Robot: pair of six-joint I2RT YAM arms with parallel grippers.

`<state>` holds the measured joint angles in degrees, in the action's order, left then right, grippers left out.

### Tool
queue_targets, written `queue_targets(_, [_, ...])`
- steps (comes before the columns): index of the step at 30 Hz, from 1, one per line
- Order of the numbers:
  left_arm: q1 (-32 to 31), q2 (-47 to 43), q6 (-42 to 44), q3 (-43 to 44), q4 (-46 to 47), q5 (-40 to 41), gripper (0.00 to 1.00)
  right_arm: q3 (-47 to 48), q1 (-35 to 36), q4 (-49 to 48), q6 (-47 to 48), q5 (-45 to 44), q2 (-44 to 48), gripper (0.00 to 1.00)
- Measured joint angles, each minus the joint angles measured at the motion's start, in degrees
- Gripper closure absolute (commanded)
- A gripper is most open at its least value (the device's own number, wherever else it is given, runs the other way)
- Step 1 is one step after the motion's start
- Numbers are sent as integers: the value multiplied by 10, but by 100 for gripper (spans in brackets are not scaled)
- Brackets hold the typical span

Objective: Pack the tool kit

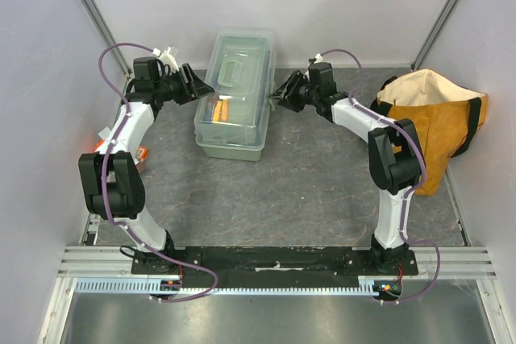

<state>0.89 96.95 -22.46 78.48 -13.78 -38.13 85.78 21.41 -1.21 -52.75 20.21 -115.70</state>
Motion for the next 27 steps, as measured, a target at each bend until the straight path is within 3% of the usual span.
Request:
queue_targets(6, [-17, 1, 0, 0, -2, -1, 37, 0, -8, 36, 33, -34, 32, 44])
queue_targets(10, [-24, 2, 0, 0, -4, -9, 37, -1, -12, 47, 50, -64, 56, 66])
queue_targets(14, [-26, 2, 0, 0, -5, -12, 37, -1, -16, 70, 66, -127, 65, 79])
queue_targets(20, [-26, 3, -2, 0, -4, -14, 37, 36, -19, 126, 99, -194, 10, 90])
queue_targets(27, [-26, 4, -2, 0, -4, -17, 37, 57, -5, 115, 151, -178, -61, 96])
